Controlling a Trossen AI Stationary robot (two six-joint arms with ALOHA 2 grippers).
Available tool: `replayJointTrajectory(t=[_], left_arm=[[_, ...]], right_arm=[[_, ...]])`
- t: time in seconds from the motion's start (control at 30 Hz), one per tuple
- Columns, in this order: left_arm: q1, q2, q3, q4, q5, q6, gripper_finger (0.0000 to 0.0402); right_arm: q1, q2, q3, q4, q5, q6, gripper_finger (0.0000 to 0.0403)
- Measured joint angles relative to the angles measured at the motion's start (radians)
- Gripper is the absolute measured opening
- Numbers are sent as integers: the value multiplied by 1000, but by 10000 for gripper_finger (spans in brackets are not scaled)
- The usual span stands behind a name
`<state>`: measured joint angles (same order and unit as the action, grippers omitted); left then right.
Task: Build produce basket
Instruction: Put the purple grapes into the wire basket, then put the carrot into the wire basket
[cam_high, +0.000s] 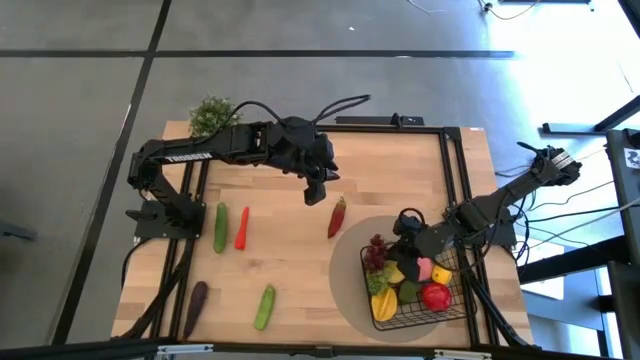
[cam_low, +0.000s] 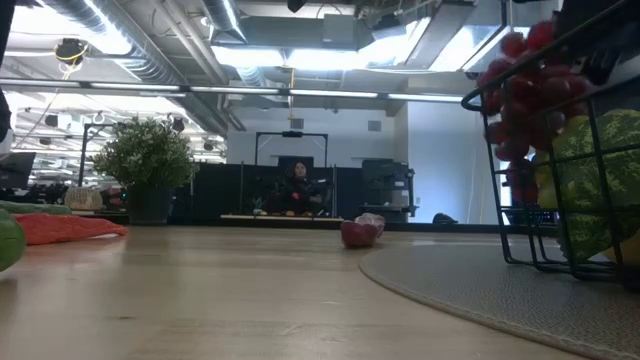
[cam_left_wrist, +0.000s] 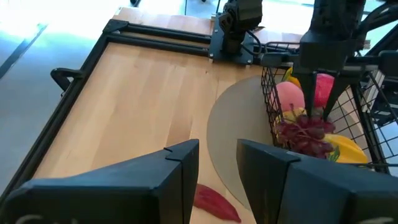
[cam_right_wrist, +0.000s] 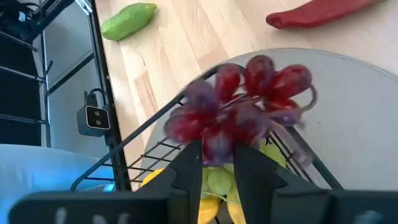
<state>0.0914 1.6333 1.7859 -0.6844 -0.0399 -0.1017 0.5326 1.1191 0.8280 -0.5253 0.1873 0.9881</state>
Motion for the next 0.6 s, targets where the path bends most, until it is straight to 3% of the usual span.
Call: replayJointTrajectory(t=[0.33, 0.6], left_arm=[[5, 0, 0, -185, -62, -120, 98], [9, 0, 0, -475, -82, -409, 98]], right_arm=[[-19, 0, 71, -17, -122, -187, 89], [-19, -2, 187, -126, -117, -270, 86]])
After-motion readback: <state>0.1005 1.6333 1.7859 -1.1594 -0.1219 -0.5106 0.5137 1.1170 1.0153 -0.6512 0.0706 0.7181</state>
